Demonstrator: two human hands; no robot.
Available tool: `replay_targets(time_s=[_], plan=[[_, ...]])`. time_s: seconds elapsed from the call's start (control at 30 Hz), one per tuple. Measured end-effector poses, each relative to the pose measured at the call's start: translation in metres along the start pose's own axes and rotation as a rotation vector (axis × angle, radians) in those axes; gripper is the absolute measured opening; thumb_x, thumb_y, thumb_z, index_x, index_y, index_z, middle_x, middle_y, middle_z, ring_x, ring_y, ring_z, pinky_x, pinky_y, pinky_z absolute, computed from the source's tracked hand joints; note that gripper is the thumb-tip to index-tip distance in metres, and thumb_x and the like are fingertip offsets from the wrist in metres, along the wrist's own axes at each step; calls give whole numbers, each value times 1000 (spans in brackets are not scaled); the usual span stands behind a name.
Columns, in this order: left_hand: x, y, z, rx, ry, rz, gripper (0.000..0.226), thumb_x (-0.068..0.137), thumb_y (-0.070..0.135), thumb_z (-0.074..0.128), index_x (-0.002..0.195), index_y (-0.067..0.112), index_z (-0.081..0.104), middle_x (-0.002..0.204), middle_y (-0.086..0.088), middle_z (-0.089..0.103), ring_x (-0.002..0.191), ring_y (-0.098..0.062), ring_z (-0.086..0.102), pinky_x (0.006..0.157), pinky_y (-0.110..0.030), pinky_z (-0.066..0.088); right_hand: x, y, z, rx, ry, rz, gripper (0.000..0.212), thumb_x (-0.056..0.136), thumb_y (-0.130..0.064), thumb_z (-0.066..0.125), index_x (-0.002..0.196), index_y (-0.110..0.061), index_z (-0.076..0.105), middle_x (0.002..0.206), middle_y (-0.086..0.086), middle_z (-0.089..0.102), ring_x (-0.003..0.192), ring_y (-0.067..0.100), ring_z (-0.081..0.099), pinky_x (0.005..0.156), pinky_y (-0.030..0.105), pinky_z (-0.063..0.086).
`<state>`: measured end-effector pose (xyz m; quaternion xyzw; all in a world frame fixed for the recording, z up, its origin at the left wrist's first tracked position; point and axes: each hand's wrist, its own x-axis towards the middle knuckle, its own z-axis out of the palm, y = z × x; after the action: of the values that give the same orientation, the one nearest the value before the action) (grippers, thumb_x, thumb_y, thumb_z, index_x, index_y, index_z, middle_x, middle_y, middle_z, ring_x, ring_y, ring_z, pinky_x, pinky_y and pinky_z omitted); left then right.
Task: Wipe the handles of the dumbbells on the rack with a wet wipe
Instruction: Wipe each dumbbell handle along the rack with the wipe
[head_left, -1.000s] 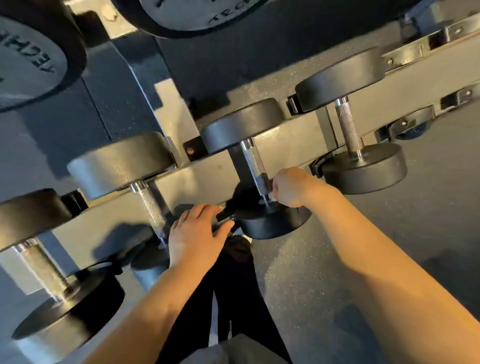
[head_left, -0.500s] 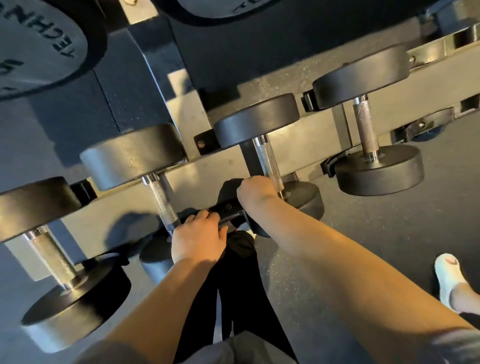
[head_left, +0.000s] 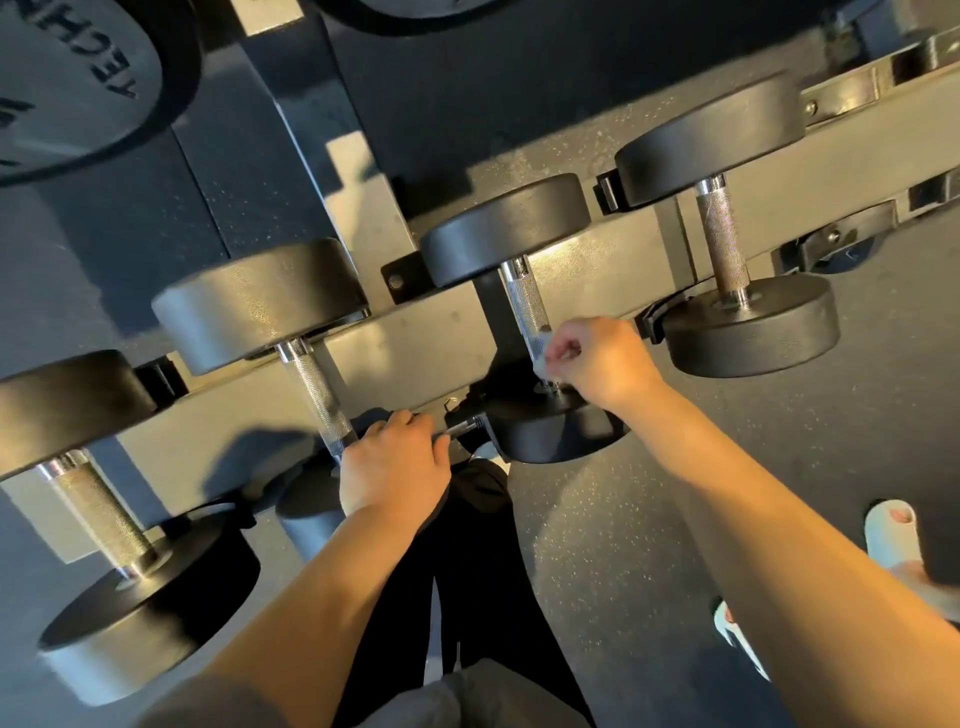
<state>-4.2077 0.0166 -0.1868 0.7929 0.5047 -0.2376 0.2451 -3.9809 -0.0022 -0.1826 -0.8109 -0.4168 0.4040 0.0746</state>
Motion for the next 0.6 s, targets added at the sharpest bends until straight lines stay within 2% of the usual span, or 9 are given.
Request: replay_targets(time_s=[0.03,0.1,0.2,0.27,0.33,0.37,0.43,0.5,0.6], plan=[[0,-1,0,-65,18,-38,28,98,44,40,113,29,59,110,7,61,99,-17,60,76,-33,53,3,0,1,232,84,65,9,82,-16,72,86,-9,69,94,-9,64,78,7,59,64,6,41],[2,0,-2,-303,68,-99,24,98,39,43,117,32,57,116,7,61,101,-20,61,81,-34,51,17,-8,6,751,239,179,8,78,-14,75,80,-17,68,96,-1,69,87,14,63,78,20,47],[17,9,-25,-590,309,89,36,97,27,51,133,23,50,130,-1,55,113,-18,57,94,-38,49,42,-28,18,1132,384,260,20,80,-5,69,84,-25,68,92,-4,63,90,18,58,83,29,48],[42,19,-50,-592,444,258,50,95,26,54,143,15,42,141,-8,46,127,-19,46,107,-35,38,48,-40,22,1135,405,290,22,85,0,62,97,-17,68,97,-5,62,93,14,57,79,16,46],[75,30,-76,-494,381,285,64,97,34,51,151,14,24,154,-12,30,142,-23,27,117,-35,24,45,-44,26,916,436,256,20,89,-6,61,107,-10,67,110,1,62,100,13,55,74,6,42],[91,35,-87,-450,312,282,68,98,38,50,153,14,18,157,-12,24,145,-23,23,119,-36,20,41,-44,29,747,460,189,19,90,-8,60,108,-8,68,114,4,62,103,15,55,79,10,42],[113,41,-100,-401,185,301,71,96,41,52,152,12,18,152,-15,30,136,-21,34,116,-36,24,34,-44,42,491,497,26,18,91,-8,58,106,-9,69,115,8,60,105,18,54,90,22,44],[124,41,-105,-421,79,302,68,94,45,54,147,14,25,141,-16,38,124,-22,43,111,-40,32,31,-47,55,475,584,-44,17,89,-6,61,102,-13,70,112,4,60,103,16,54,90,25,46],[126,40,-109,-420,-16,257,80,84,63,50,145,18,23,138,-13,35,129,-28,38,112,-42,31,41,-50,52,685,696,66,15,85,-9,67,98,-16,64,99,-5,59,89,9,54,79,18,46]])
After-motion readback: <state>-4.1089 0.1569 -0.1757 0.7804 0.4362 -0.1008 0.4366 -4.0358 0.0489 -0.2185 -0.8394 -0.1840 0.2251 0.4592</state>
